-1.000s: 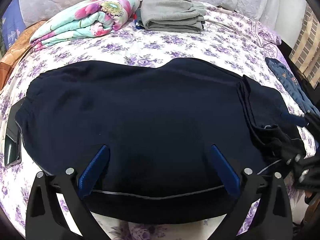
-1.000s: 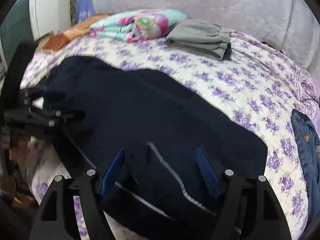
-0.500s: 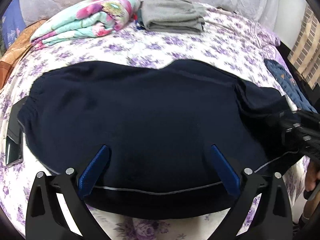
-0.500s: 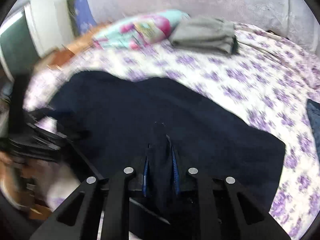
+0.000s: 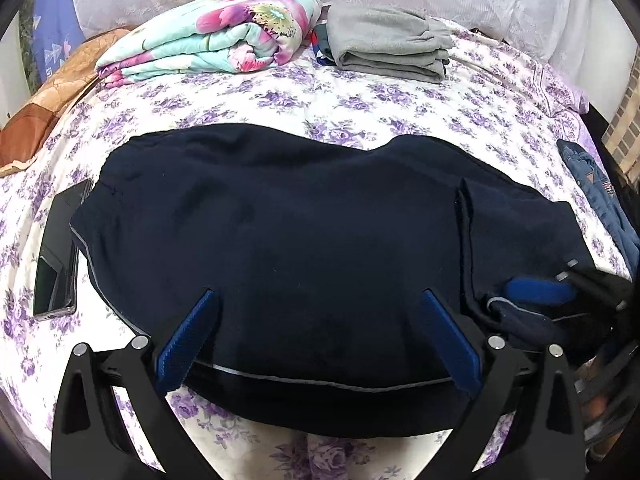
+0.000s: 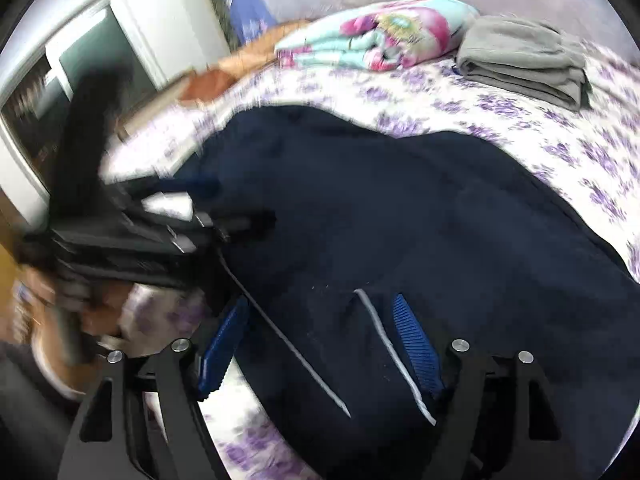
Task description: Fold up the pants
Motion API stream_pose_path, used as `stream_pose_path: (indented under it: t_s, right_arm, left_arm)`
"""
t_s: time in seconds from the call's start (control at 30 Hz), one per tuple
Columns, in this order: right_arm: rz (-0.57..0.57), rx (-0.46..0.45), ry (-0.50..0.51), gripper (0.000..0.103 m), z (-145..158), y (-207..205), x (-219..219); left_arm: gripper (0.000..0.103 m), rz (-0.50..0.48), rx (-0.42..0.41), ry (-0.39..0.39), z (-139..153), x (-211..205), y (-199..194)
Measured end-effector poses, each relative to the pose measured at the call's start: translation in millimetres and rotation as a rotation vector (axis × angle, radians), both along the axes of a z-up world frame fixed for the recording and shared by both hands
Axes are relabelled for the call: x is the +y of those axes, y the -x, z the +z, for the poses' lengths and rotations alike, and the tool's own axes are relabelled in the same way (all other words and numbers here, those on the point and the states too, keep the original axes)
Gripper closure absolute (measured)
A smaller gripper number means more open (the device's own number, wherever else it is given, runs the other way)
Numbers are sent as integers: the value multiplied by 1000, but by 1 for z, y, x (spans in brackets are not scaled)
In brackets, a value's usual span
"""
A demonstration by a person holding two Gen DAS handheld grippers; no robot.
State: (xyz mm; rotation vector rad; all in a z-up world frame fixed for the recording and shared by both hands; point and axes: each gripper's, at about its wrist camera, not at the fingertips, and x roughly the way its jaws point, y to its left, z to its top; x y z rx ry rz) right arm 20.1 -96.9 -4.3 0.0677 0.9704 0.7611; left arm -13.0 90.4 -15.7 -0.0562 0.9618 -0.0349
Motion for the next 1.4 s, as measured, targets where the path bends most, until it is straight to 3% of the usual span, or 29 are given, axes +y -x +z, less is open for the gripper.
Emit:
stream_pose_path:
  t_s: [0.1,0.17,0.23,0.3,0.4,0.47,0.5,0.57,0.63,0.8,0.83,0.9,1.03,1.13,1.23,1.3,1.4]
  right_arm:
    - [-131,-40,-37,35,18,-8,-44]
    - [-264,-55,-18,63,21,-18,-78]
    - [-412,-48,11,82,18,-24,-117]
    - [-474,-37,18,83,11,-30,-140]
    - [-476,-13,38,83,-6,-33,-148]
    - [-520,-40,129,90,-24,-42,-149]
    - [-579,-64,206,92,-35,-46,-156]
    - [-640,-54,173,87,-37,-43,-171]
    - [-617,-53,80,84,-26,-27,-182]
    - [-340,-37,-46,82,-5,39,-159]
    - [-278,-5,-14,79,-13,48,-149]
    - [-257,23,124,78,-35,58,-139]
    - [-249,19,111,78,-27,61,-141]
    - [-271,-42,8,60,-4,62,-151]
    - [-242,-30,40,45,-14,60,-140]
    - [-246,24,120,45,-35,54,-131]
    - [-235,-4,109,38,-28,57,-128]
  left_arm:
    - [5,-16,-27,8,8,-8,0]
    - [5,-48,-47,-3,14,-21,-3]
    - [5,-94,-65,-21,19,-39,-7]
    - [5,-147,-76,-30,21,-60,-11]
    - [5,-214,-67,-41,15,-90,-22]
    - [5,-233,-9,-93,-5,-109,-35]
    - [5,-210,26,-162,-19,-115,-42]
    - [4,-180,52,-234,-38,-119,-48]
    - [4,-159,47,-172,-37,-109,-44]
    - [5,-131,70,-93,-27,-91,-32]
    - [4,-138,64,-83,-27,-90,-30]
    - [4,-169,67,-91,-36,-94,-30]
    - [5,-139,83,-82,-39,-95,-31]
    - [5,-160,83,-83,-28,-91,-25]
    - [5,-156,39,-35,-13,-71,-13]
    - [5,-120,38,2,-8,-51,-8]
    - [5,-36,62,128,1,-5,-3]
